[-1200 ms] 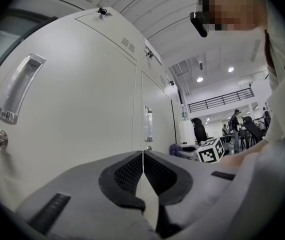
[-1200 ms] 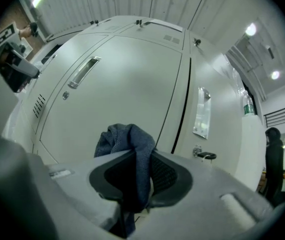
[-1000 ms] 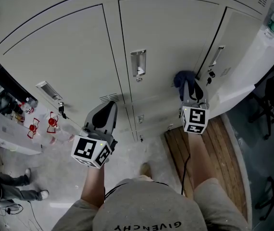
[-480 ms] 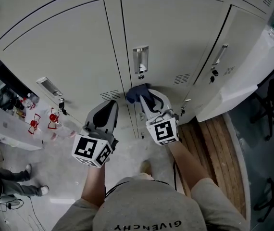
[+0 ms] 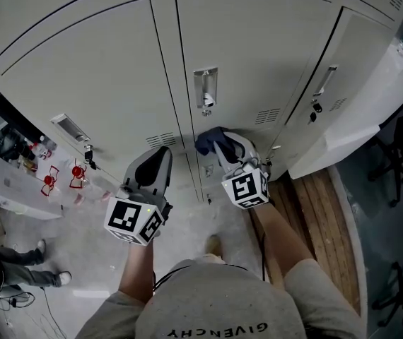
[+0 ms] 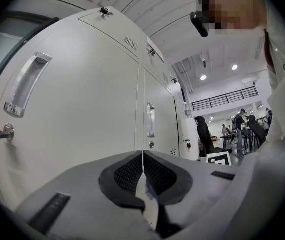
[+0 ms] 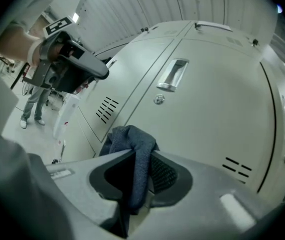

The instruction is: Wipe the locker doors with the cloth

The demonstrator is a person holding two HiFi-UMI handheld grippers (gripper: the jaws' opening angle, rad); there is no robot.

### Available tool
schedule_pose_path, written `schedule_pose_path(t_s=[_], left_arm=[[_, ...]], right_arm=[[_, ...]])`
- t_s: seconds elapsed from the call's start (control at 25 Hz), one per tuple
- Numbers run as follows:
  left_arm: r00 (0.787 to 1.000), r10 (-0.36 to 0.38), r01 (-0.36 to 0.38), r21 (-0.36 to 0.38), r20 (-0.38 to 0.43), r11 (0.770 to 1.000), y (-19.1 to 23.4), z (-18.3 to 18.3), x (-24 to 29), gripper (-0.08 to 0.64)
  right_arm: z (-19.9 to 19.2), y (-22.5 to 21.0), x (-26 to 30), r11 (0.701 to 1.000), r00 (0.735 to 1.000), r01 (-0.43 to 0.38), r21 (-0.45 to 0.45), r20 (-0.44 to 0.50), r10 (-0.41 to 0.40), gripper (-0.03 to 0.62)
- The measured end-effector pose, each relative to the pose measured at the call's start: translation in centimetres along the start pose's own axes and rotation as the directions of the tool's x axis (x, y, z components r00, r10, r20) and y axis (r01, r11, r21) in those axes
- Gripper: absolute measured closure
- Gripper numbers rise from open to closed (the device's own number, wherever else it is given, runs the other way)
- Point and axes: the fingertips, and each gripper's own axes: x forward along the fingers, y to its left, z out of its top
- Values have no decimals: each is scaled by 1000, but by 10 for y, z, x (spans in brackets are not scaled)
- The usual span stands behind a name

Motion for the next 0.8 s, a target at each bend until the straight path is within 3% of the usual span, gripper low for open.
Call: schedule_pose_path(t_s=[0.4, 0.6, 0.8], left_arm=[[999, -54, 54, -3, -10, 999, -14, -5, 22, 555], [997, -70, 70, -2, -11, 998, -19, -6, 30, 555], [996, -83, 83, -5, -15, 997, -25, -8, 35, 555]], right_arm=[[-40, -70, -29, 988, 986, 151, 31, -83, -148, 515], [-60, -106, -46, 965, 961, 253, 66, -130, -243, 514], [-66, -121, -52, 955, 952, 287, 76, -131, -276, 514]])
